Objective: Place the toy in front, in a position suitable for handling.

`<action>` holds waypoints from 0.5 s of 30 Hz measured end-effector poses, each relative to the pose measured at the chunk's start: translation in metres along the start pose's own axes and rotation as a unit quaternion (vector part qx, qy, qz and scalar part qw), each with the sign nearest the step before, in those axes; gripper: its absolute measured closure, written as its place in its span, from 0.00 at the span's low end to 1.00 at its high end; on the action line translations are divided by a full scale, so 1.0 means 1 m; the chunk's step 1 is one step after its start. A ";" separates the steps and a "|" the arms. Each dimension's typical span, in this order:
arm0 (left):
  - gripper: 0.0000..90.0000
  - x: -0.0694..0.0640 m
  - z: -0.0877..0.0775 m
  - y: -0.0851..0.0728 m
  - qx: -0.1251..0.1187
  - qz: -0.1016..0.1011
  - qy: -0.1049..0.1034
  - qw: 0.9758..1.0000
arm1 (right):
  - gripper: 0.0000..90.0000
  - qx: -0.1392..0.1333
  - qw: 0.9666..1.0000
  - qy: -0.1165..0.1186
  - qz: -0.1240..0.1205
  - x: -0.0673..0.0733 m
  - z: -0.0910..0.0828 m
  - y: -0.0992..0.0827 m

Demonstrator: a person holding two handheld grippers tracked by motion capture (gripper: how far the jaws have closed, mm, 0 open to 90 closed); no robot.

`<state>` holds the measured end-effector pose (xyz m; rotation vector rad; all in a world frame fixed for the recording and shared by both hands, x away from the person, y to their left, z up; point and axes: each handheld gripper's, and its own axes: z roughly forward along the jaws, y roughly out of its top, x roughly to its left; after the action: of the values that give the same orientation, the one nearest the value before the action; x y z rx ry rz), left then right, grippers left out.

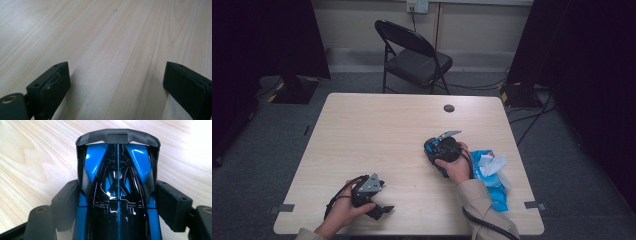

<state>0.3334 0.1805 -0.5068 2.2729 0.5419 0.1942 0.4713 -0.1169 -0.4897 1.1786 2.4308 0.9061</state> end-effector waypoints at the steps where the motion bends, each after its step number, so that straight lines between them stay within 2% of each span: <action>1: 0.08 0.000 0.000 0.000 0.001 0.001 0.000 1.000 | 0.28 0.002 1.000 0.001 -0.003 0.000 0.002 0.000; 2: 0.08 0.000 0.000 0.000 0.000 0.000 0.000 1.000 | 0.28 0.001 1.000 -0.001 0.006 0.000 0.003 -0.002; 7: 0.08 0.000 0.000 0.000 0.001 0.002 -0.001 1.000 | 0.28 0.001 1.000 -0.002 0.020 -0.001 0.004 -0.004; 10: 0.07 0.000 0.000 0.000 0.000 0.002 -0.001 1.000 | 0.27 -0.003 1.000 0.006 0.023 -0.003 0.003 -0.005; 13: 0.07 0.001 0.000 0.000 0.002 0.005 -0.001 1.000 | 0.26 -0.009 1.000 0.004 0.023 -0.002 0.000 -0.006; 15: 0.07 0.000 0.000 0.000 0.000 0.002 -0.001 1.000 | 0.20 -0.015 1.000 -0.002 0.019 0.000 -0.003 -0.007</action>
<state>0.3338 0.1805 -0.5068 2.2750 0.5359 0.1935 0.4660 -0.1217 -0.4917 1.2177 2.3920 0.9469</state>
